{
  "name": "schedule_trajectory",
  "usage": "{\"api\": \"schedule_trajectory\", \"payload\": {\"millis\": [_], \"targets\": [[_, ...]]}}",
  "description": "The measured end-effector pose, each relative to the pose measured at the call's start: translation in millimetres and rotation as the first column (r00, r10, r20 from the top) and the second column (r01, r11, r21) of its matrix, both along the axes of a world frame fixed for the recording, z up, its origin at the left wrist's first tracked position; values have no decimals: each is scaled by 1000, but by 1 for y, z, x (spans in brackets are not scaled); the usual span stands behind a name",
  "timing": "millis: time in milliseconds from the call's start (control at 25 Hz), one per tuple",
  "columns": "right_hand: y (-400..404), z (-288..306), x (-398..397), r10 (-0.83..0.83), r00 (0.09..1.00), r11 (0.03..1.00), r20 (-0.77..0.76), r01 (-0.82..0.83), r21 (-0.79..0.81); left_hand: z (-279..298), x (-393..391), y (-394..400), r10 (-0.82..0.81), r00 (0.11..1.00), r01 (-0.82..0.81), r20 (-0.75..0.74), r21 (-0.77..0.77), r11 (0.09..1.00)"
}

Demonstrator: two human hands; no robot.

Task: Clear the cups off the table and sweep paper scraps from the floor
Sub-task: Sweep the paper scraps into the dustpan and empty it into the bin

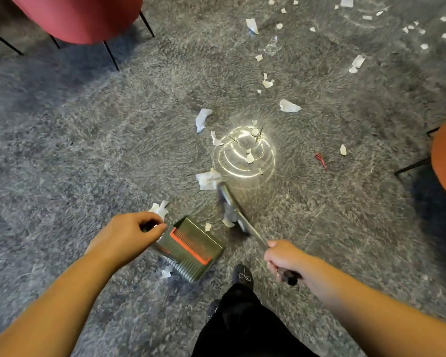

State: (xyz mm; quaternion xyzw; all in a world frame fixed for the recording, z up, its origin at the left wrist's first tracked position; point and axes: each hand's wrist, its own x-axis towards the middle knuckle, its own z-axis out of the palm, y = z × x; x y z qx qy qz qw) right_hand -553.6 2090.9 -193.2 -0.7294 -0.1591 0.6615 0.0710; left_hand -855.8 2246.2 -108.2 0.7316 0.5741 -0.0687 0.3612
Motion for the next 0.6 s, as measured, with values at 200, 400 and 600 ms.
{"api": "schedule_trajectory", "payload": {"millis": [200,400,600], "targets": [[10,3,-24,-34,975,995,-219,13,-97,1,9,13,-10,1000,10,-27,1,1000],[21,20,-34,58,959,991,-278,-88,-98,4,6,15,-11,998,12,-63,3,1000],[18,32,-40,-10,971,997,-238,-7,-73,3,-19,1,20,999,-20,-48,-8,1000]]}}
